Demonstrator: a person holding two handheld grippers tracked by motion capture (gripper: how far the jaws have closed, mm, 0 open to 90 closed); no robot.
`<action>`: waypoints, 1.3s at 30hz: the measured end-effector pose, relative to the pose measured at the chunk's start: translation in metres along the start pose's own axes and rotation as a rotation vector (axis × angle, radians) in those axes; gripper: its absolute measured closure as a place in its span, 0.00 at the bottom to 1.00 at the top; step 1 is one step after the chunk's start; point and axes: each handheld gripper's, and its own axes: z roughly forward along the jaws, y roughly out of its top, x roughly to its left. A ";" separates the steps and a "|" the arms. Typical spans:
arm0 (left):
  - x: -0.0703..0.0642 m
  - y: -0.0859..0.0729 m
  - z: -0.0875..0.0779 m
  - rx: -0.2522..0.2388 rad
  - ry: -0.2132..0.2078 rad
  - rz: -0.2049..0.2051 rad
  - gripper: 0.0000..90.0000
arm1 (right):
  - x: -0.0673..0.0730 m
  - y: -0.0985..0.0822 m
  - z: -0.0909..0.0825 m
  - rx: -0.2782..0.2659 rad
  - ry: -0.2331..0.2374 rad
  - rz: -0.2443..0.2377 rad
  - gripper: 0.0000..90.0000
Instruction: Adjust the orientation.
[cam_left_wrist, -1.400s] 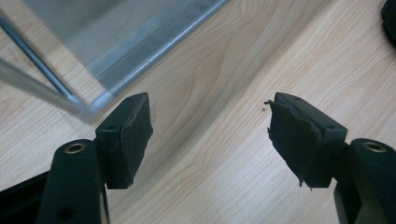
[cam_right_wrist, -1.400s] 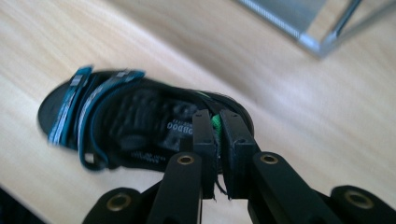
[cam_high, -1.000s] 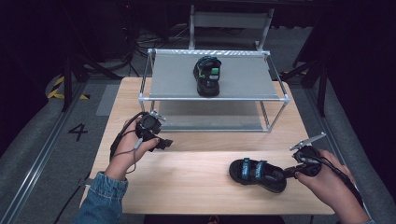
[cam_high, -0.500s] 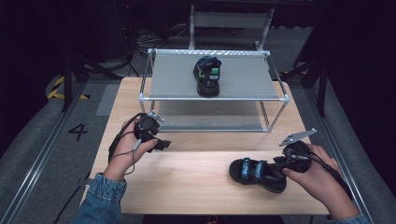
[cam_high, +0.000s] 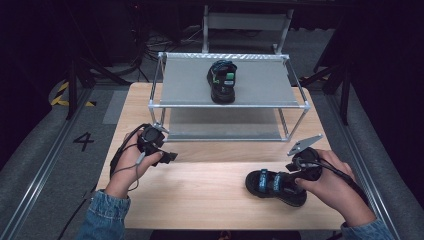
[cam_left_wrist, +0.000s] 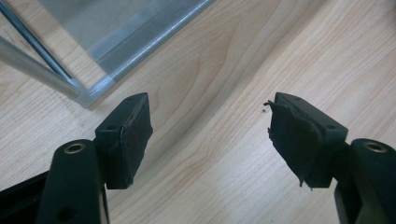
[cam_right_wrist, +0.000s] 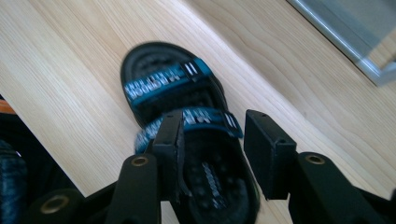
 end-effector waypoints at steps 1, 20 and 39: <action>0.000 0.000 0.000 0.000 0.000 0.000 0.34 | 0.000 0.000 0.000 0.000 0.000 0.000 0.65; -0.001 -0.001 0.005 -0.002 0.002 -0.012 0.32 | -0.004 -0.010 0.037 0.023 0.008 -0.131 0.49; -0.001 0.002 0.008 0.012 -0.002 0.011 0.33 | -0.012 -0.004 0.042 -0.009 -0.060 0.252 0.84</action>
